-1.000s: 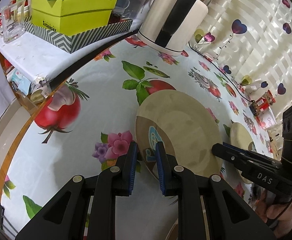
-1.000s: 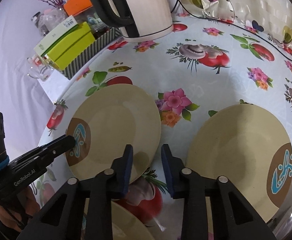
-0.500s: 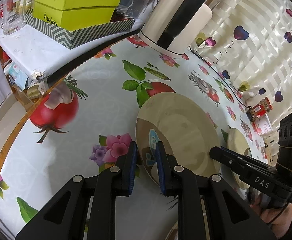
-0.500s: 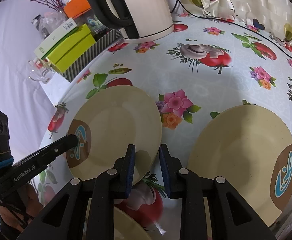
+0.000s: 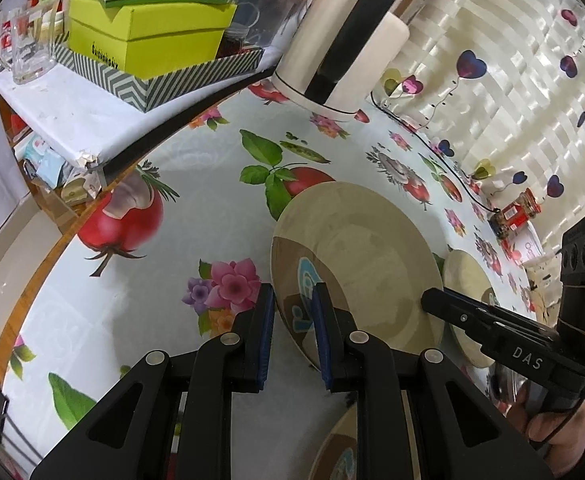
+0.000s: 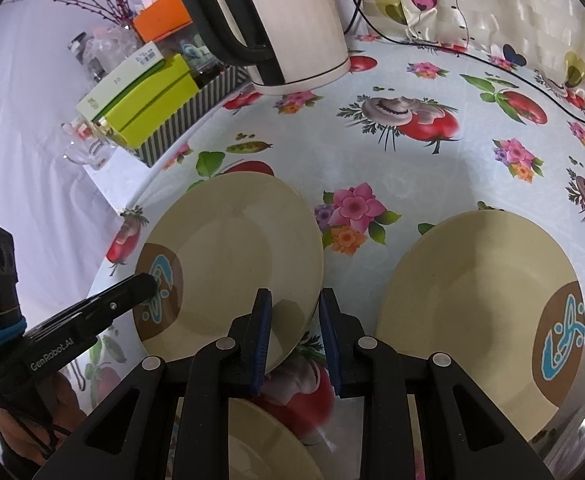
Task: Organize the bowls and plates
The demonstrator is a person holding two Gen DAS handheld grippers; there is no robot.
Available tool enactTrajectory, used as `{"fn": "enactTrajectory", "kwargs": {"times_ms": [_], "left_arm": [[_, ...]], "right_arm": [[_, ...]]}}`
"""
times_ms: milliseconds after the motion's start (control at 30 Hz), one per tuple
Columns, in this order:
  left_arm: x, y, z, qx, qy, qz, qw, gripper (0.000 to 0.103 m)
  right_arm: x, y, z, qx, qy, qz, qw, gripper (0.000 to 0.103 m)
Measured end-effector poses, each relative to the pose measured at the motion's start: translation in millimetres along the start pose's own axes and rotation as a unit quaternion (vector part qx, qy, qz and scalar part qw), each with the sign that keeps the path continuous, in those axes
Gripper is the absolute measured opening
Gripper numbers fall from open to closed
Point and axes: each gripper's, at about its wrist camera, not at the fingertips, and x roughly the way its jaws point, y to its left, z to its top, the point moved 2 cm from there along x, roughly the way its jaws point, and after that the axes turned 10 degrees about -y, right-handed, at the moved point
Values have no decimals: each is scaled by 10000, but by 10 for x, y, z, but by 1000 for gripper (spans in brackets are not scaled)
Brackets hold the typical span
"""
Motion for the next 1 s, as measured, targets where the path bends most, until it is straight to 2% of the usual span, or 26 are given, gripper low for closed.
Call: {"fn": "enactTrajectory", "kwargs": {"times_ms": [433, 1000], "left_arm": [[-317, -155, -165, 151, -38, -3, 9999, 20], [-628, -281, -608, 362, 143, 17, 9992, 20]], "right_arm": [[-346, 48, -179, 0, -82, 5, 10000, 24], [-713, 70, -700, 43, 41, -39, 10000, 24]]}}
